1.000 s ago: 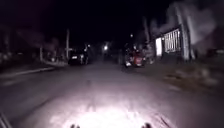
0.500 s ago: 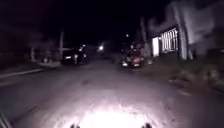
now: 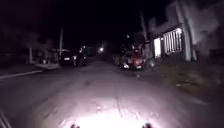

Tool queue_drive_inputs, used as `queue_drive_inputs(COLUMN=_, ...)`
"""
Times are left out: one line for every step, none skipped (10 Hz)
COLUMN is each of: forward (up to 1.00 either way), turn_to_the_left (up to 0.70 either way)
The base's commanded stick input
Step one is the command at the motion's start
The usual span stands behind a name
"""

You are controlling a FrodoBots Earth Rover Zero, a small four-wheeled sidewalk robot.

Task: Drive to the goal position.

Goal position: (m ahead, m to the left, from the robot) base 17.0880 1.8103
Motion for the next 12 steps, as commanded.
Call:
queue_drive_inputs(forward=0.85, turn_to_the_left=0.00)
queue_drive_inputs(forward=0.85, turn_to_the_left=0.00)
queue_drive_inputs(forward=0.85, turn_to_the_left=0.00)
queue_drive_inputs(forward=0.85, turn_to_the_left=0.00)
queue_drive_inputs(forward=0.85, turn_to_the_left=0.00)
queue_drive_inputs(forward=0.85, turn_to_the_left=0.00)
queue_drive_inputs(forward=0.85, turn_to_the_left=0.00)
queue_drive_inputs(forward=0.85, turn_to_the_left=0.00)
queue_drive_inputs(forward=0.85, turn_to_the_left=0.00)
queue_drive_inputs(forward=0.85, turn_to_the_left=0.00)
queue_drive_inputs(forward=0.85, turn_to_the_left=0.00)
queue_drive_inputs(forward=0.85, turn_to_the_left=0.00)
